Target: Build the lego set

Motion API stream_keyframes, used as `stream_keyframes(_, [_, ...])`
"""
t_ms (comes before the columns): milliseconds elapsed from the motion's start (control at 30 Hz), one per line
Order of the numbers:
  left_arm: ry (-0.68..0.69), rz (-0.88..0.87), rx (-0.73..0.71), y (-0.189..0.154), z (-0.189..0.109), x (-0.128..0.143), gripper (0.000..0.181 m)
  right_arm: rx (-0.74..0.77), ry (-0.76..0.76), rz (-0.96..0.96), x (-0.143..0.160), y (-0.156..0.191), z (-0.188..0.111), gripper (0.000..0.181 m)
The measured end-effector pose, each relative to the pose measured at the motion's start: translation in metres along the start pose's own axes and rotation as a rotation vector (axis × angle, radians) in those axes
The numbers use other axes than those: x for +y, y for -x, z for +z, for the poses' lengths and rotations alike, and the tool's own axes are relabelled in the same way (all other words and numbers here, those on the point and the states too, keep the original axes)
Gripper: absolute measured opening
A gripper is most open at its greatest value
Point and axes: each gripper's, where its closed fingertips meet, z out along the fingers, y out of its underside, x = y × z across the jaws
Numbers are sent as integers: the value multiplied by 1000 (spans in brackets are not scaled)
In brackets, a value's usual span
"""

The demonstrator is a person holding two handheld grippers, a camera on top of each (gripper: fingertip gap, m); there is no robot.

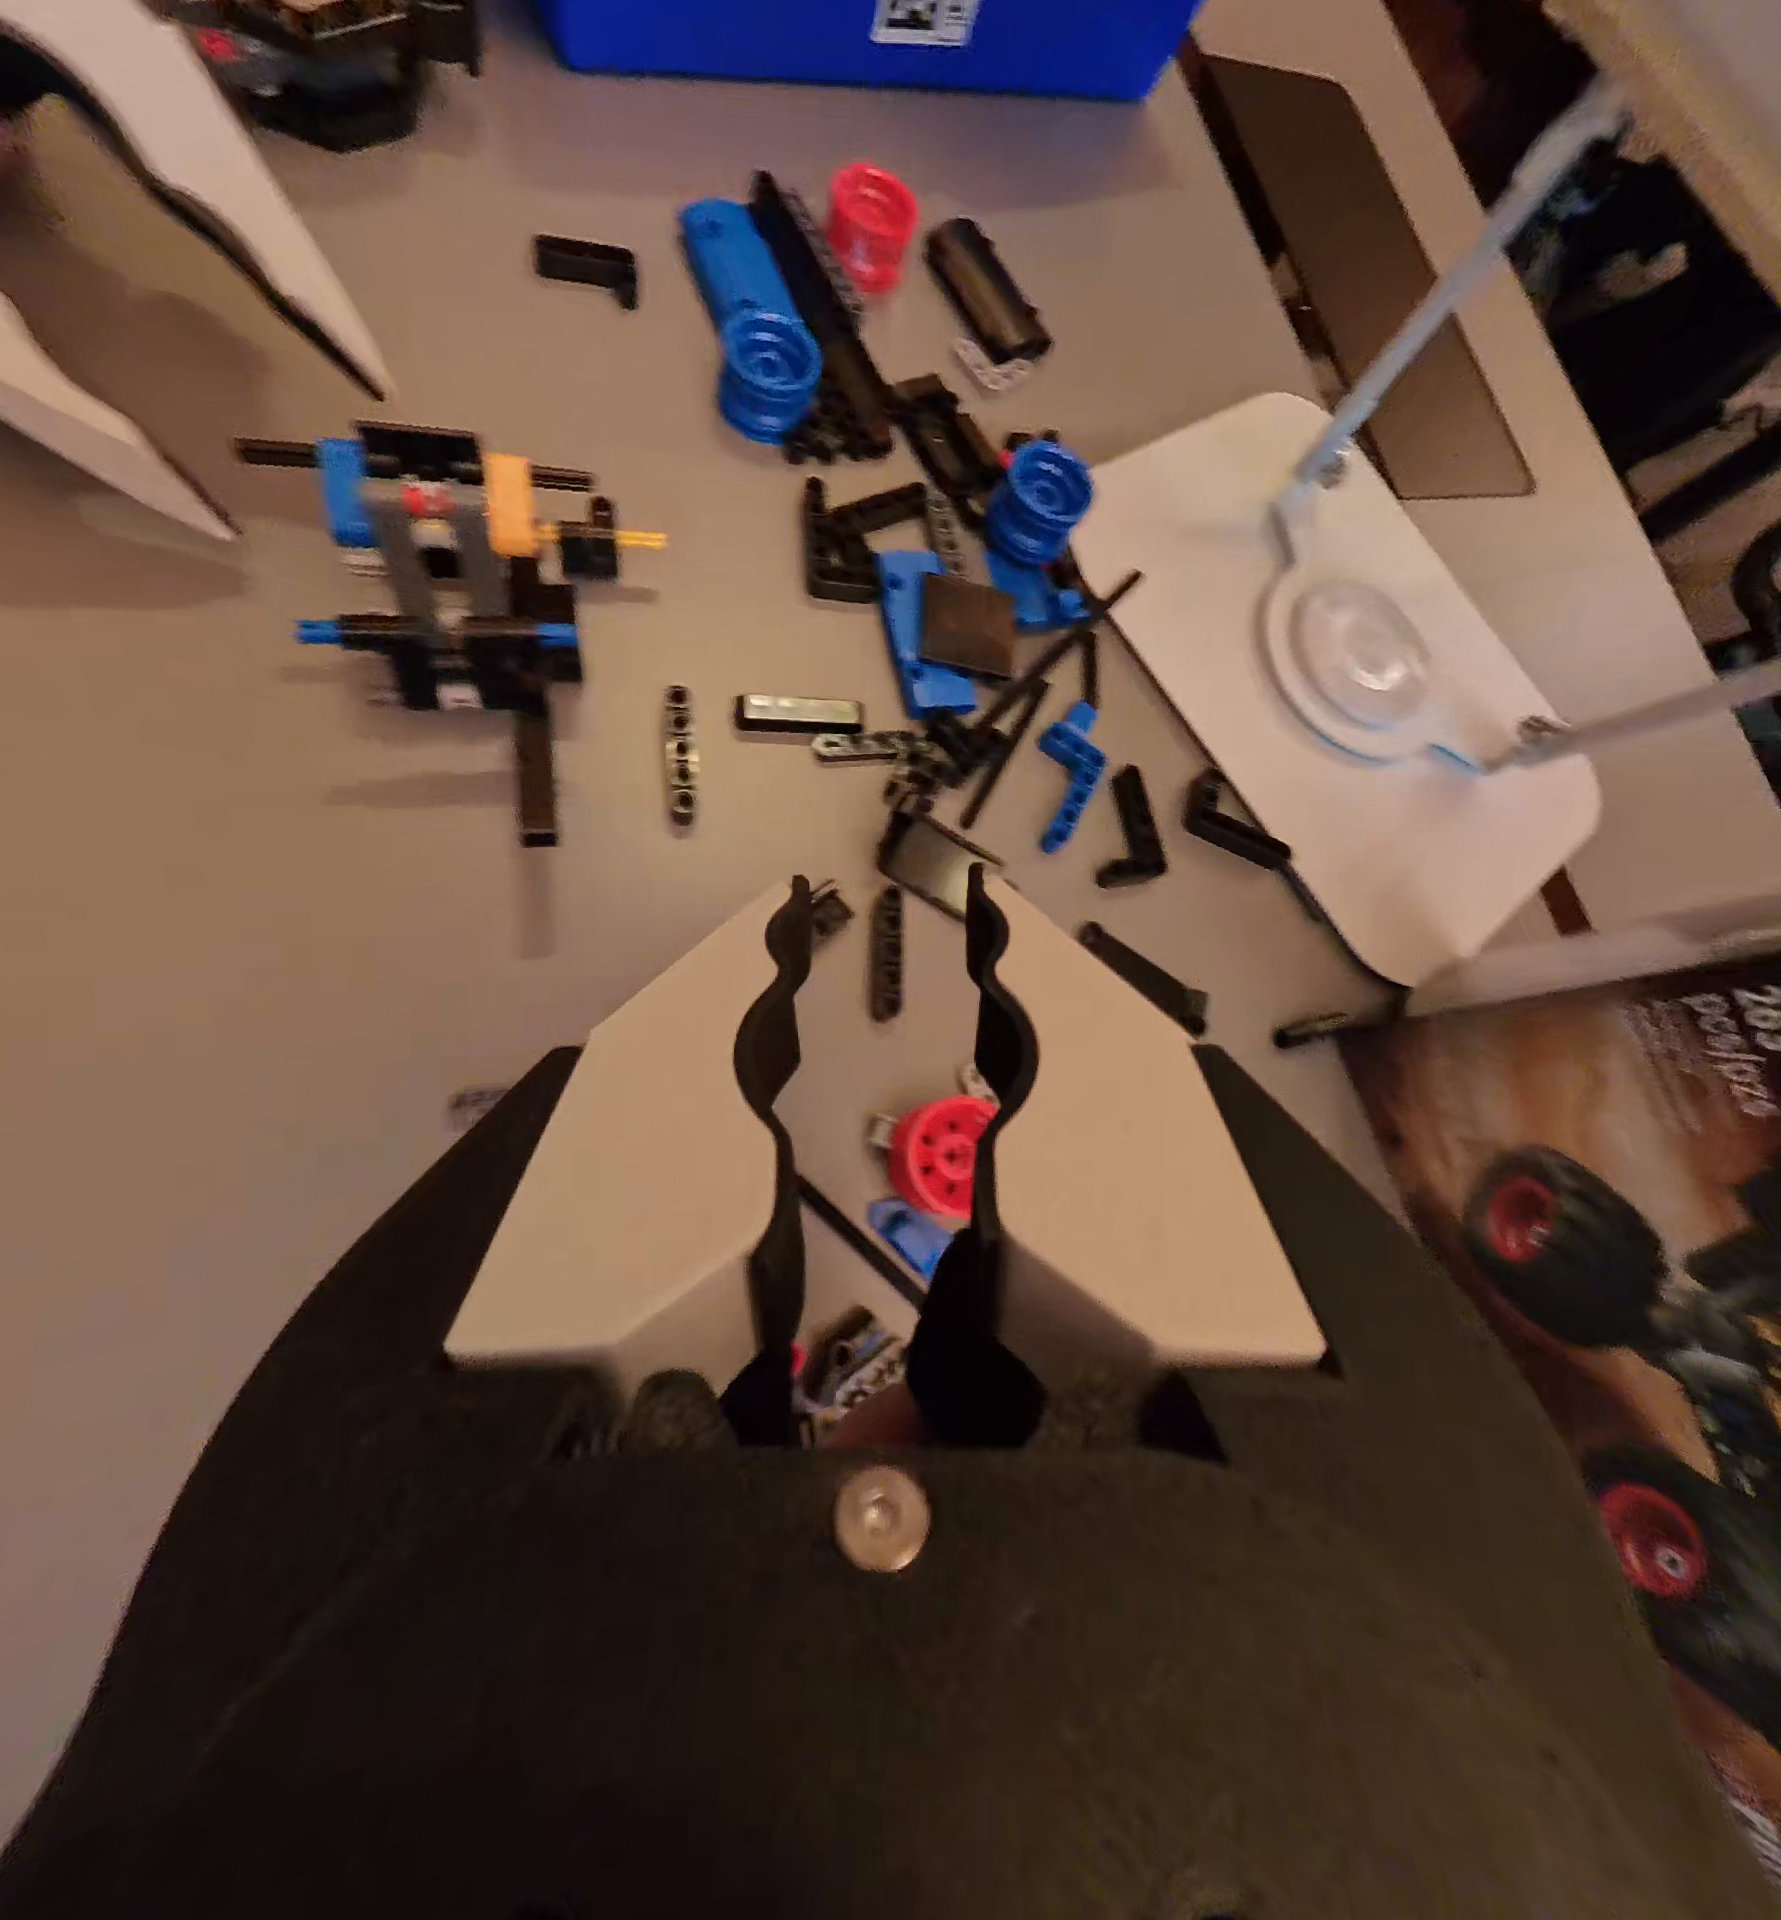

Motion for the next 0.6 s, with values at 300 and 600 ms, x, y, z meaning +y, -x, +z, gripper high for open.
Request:
stream_keyframes(300, [25, 8, -21, 3, 2, 5, 45, 17, 115, -42, 0, -35, 37, 28])
stream_keyframes(600, [39, 18, -24, 4, 4, 6, 45, -59, 98, -85, -33, -37, 70, 31])
